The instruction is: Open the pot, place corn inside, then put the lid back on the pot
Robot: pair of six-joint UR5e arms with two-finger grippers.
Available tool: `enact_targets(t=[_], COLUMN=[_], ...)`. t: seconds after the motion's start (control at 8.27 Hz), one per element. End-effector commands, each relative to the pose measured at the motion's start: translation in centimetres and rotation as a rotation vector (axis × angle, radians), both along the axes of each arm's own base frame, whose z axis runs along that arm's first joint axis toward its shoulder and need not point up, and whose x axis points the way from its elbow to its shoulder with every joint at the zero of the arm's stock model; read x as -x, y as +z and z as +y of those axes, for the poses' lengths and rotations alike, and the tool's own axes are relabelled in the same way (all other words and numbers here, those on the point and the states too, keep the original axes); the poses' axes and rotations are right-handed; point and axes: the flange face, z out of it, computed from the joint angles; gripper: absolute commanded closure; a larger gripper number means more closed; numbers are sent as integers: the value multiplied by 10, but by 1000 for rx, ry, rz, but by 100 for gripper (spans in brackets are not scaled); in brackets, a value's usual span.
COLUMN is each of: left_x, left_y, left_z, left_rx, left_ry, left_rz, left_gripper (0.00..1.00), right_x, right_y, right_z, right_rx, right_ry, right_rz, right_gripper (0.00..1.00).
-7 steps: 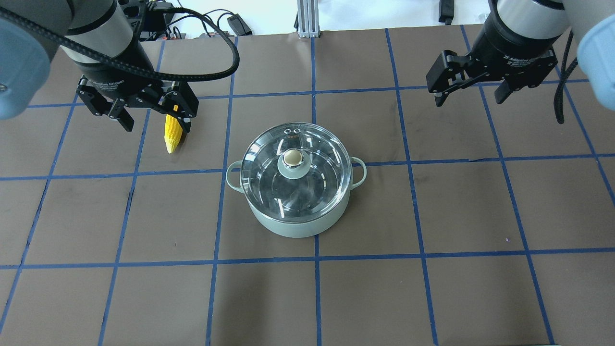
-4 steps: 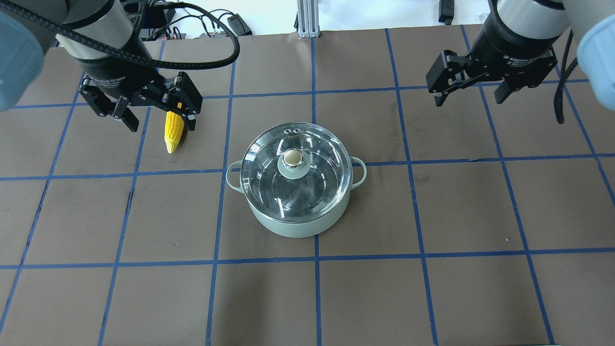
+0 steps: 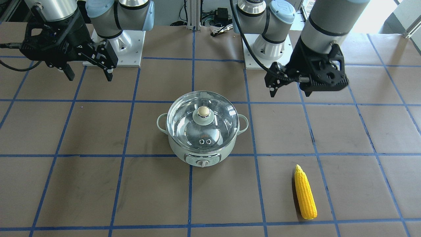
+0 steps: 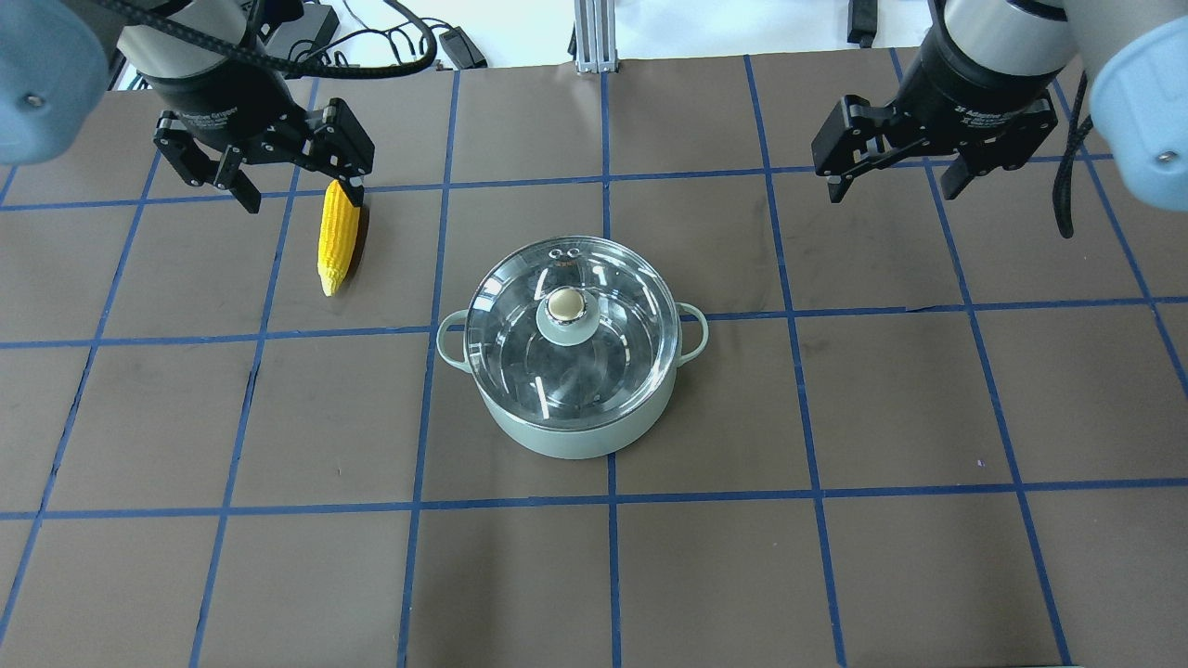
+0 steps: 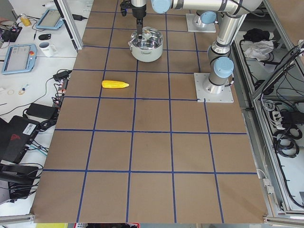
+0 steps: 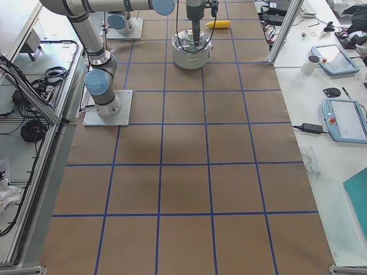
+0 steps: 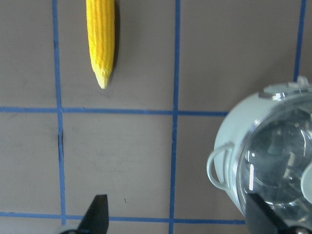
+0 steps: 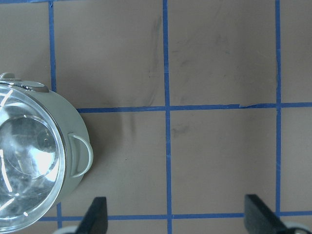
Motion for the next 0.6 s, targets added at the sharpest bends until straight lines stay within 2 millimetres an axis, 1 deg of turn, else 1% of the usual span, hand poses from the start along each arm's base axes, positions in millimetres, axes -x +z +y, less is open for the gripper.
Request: enact_targets(t=[0.0,0.12,0.24,0.36,0.48], left_x=[-63,-70,-72,-74,-82], left_y=[-72,-116,-150,-177,-200], left_z=[-109,-139,-153,-164,-171], left_rx=[105,106,78,77,79], left_ry=[67,19,-21,-60,-58], left_rz=[-19,-25,-27,-26,-19], left_gripper=[0,0,0,0,0], right_x=[-21,-44,-87,-136,-183], right_y=[-15,-23,-32,-43,-64], right_z=[-15,-20,-20,-12,-10], right_rx=[2,-2,32,45,61], right_ry=[-25,-58,-49,-80,-127], right_rz=[-9,-16,-29,-48,-75], right_gripper=[0,0,0,0,0])
